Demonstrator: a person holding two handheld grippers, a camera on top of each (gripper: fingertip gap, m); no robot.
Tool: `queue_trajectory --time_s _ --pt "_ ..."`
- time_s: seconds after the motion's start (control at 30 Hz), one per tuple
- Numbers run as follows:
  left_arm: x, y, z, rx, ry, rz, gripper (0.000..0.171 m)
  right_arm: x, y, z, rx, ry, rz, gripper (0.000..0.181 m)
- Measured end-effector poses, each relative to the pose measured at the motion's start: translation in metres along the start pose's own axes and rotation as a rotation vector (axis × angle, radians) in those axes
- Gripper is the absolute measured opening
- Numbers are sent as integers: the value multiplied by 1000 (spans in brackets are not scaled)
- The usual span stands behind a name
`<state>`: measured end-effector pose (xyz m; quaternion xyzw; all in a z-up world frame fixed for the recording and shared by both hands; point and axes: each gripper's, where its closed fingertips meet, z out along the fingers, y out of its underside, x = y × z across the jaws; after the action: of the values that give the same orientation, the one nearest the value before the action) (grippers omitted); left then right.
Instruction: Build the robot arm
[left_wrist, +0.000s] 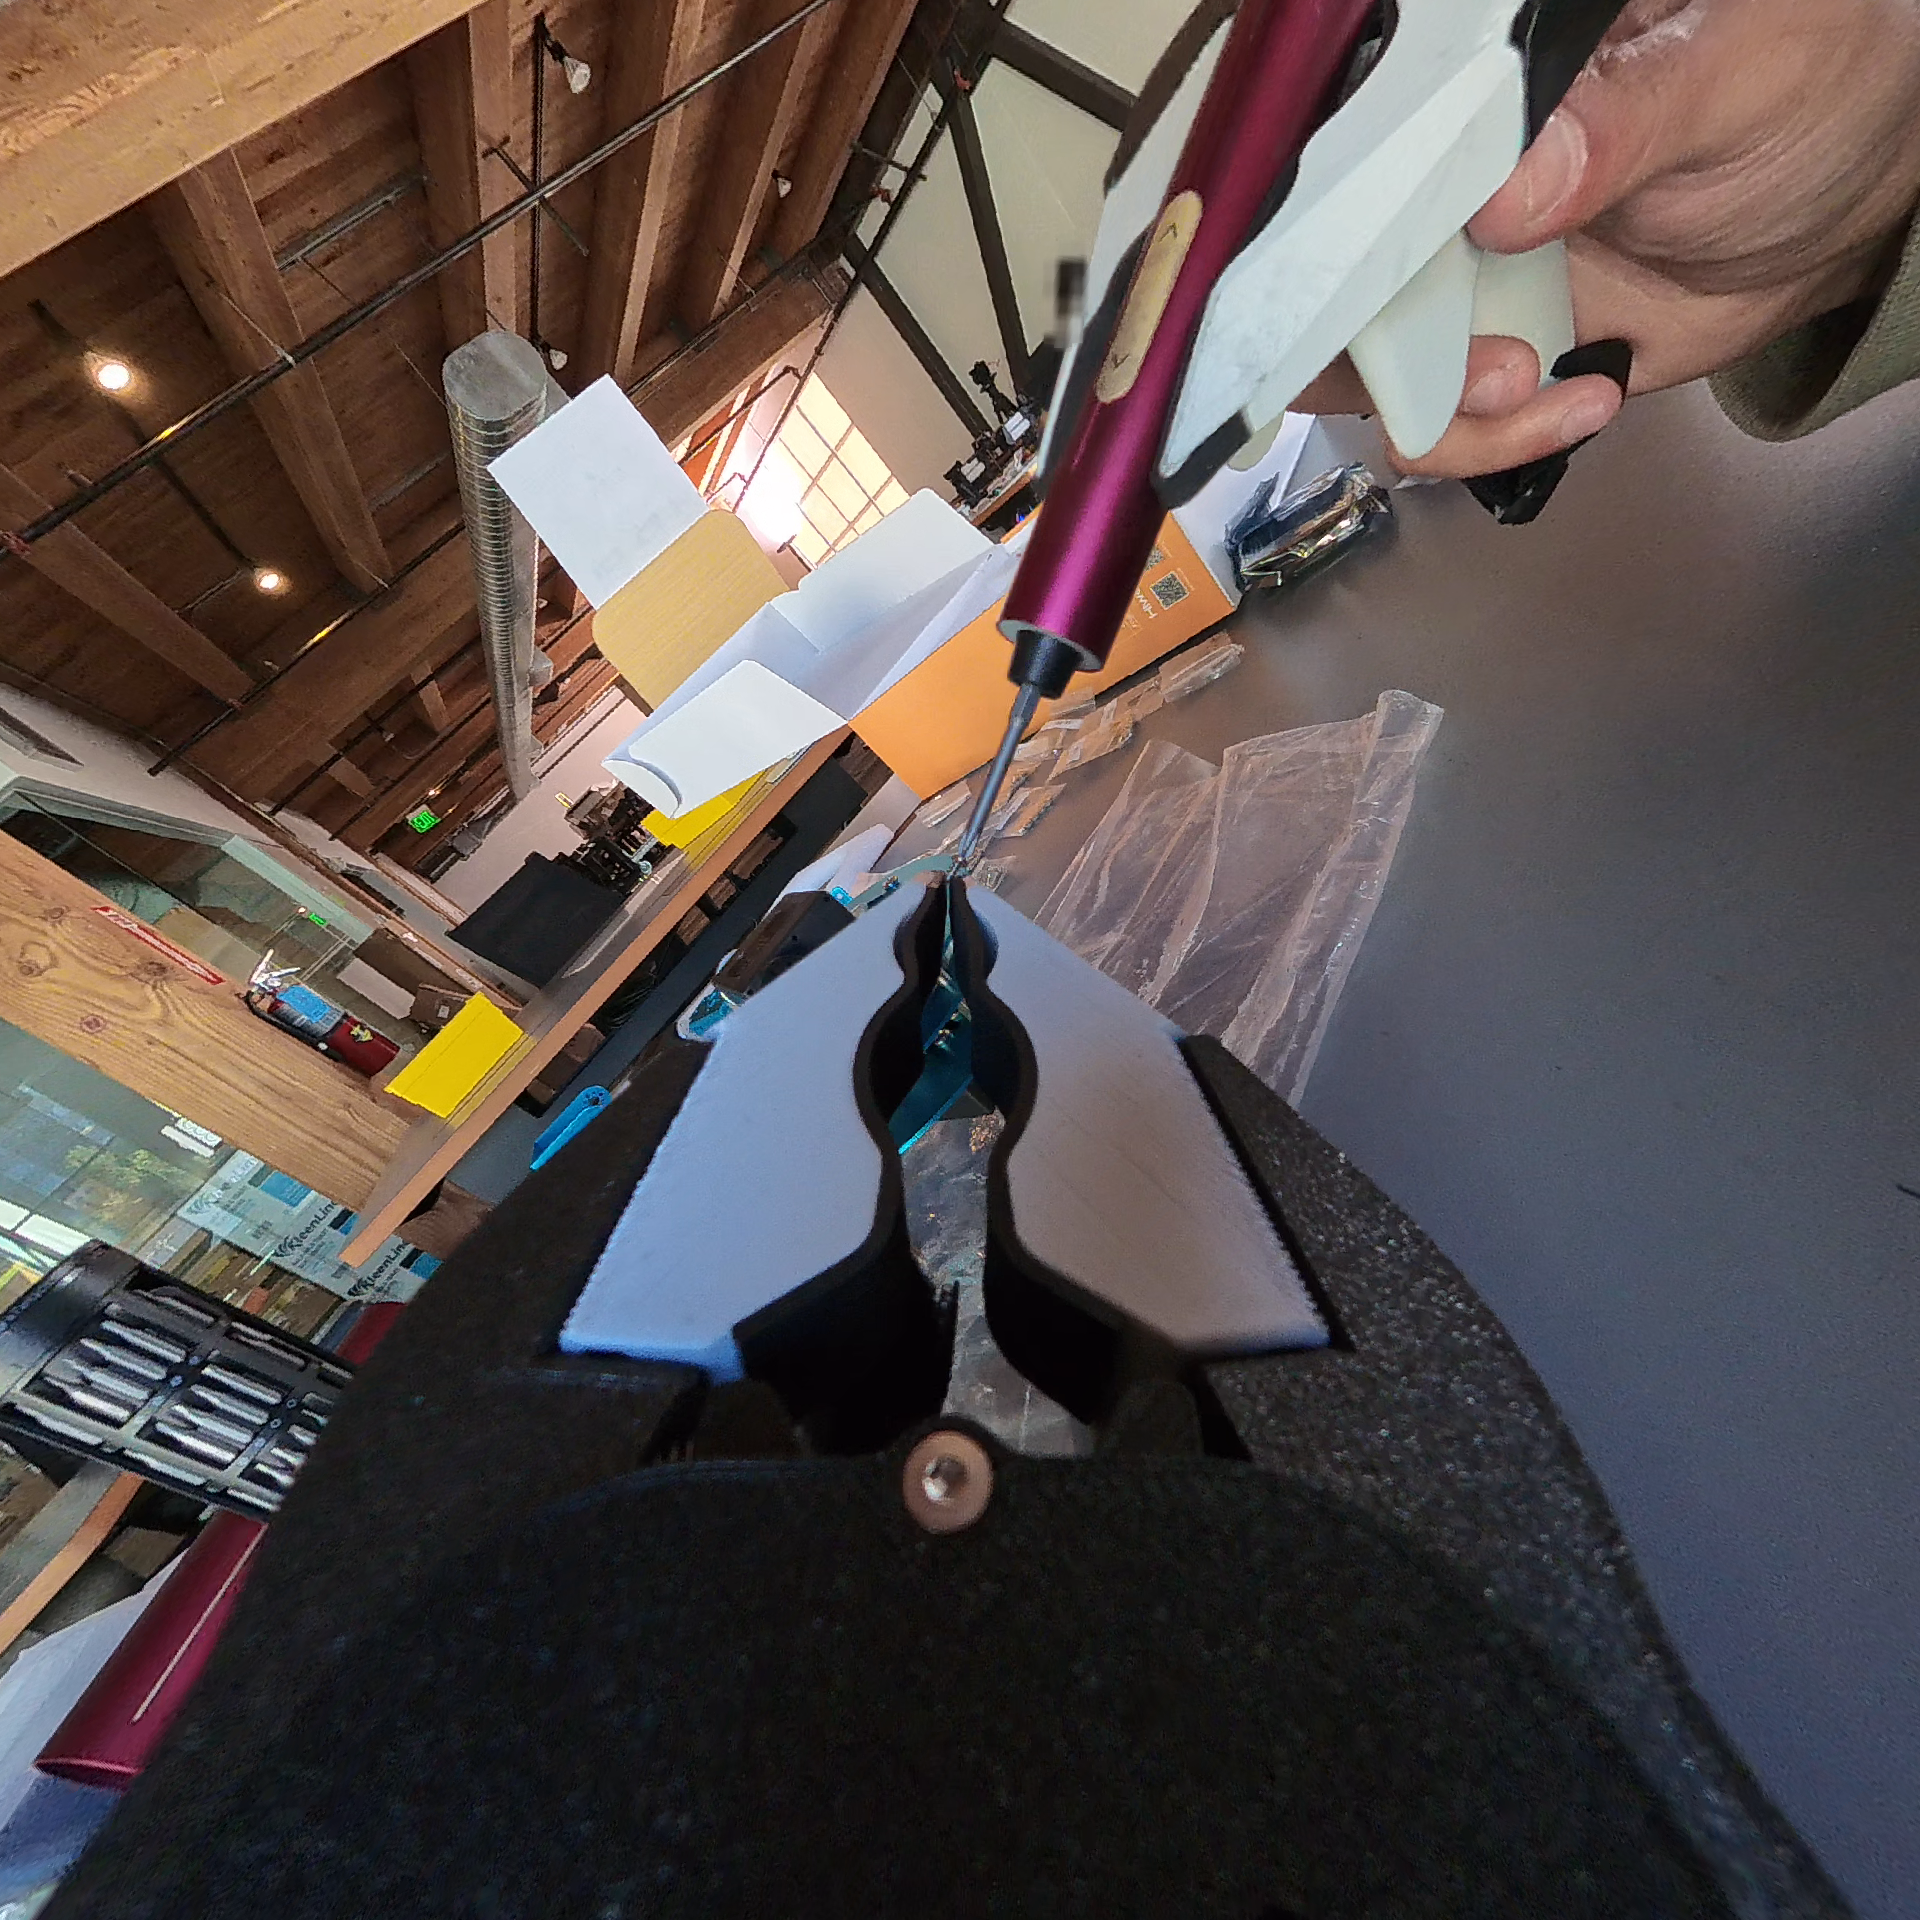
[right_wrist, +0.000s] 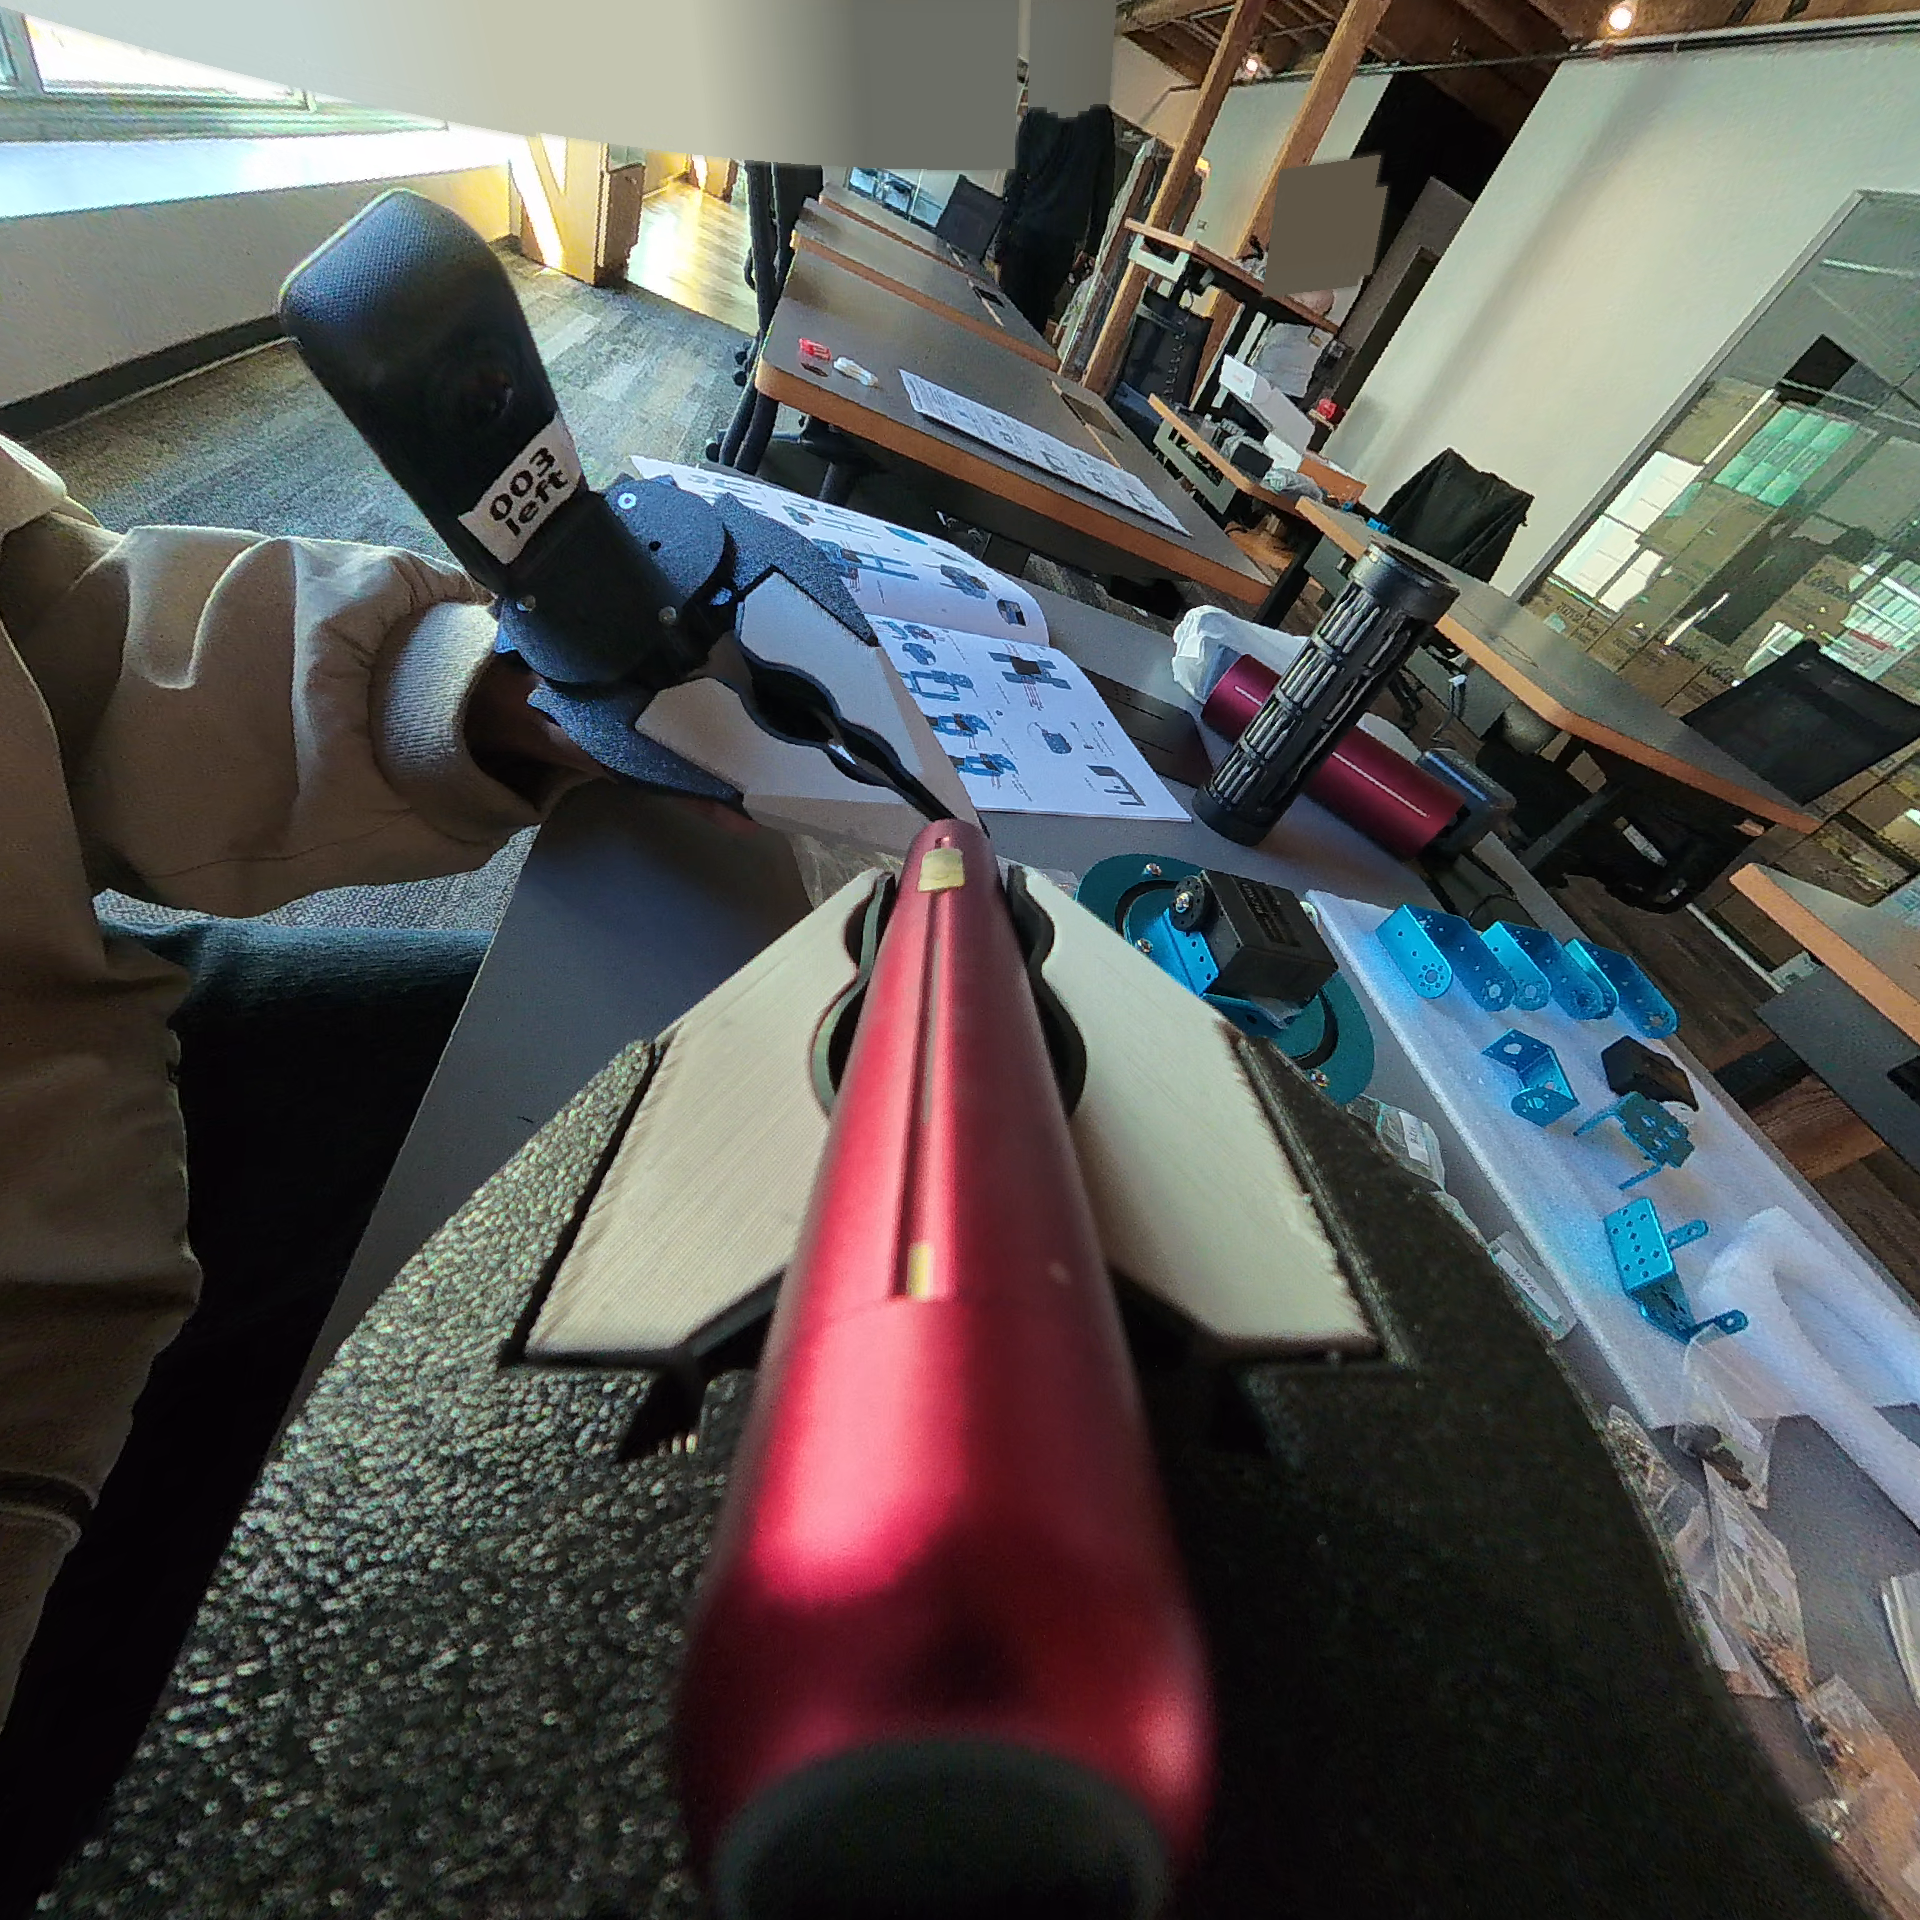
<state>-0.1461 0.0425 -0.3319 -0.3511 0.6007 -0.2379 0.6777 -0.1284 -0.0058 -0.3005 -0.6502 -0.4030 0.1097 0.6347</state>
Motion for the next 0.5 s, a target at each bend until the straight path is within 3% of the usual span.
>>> queue_trajectory --time_s 0.5 --pt "1 -2 -1 9 13 -23 0 2 -1 1 35 -30 87 22"
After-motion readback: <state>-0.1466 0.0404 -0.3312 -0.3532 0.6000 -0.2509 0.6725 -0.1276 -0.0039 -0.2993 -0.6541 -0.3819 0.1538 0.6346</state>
